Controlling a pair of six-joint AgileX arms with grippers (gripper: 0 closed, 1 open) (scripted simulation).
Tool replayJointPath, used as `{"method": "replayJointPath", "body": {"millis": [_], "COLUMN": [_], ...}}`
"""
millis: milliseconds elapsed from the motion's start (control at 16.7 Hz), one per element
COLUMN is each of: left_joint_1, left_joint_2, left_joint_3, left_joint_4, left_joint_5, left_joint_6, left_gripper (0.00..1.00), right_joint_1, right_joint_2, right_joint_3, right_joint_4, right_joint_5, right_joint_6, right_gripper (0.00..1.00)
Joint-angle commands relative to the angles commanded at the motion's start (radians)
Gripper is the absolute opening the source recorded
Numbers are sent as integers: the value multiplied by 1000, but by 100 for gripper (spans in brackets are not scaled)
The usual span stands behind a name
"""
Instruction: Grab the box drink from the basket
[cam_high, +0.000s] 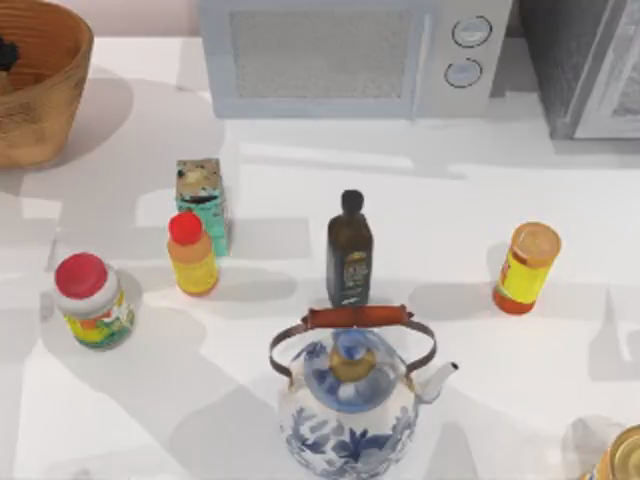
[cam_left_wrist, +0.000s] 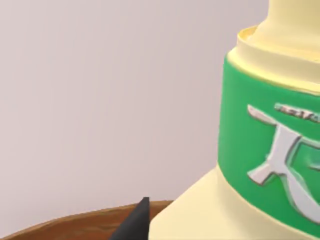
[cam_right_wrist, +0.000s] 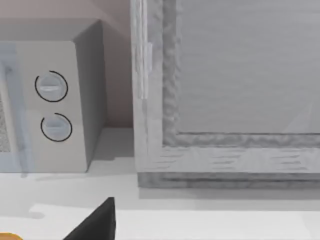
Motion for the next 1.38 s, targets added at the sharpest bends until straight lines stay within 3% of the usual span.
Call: {"method": "replayJointPath", "body": {"millis": [780, 1380], "left_joint_1": [-2, -7], "left_joint_2": [-262, -323], "left_joint_3": [224, 181], "left_joint_4": [-474, -529], "left_joint_5": [-5, -15], "left_joint_6": [4, 1], "left_gripper": [0, 0], "right_joint_1": [0, 0], "right_joint_2": [0, 0], "right_joint_3": [0, 0], "right_joint_4": [0, 0], "right_joint_5": [0, 0], "right_joint_6": [0, 0], "right_gripper": [100, 100]}}
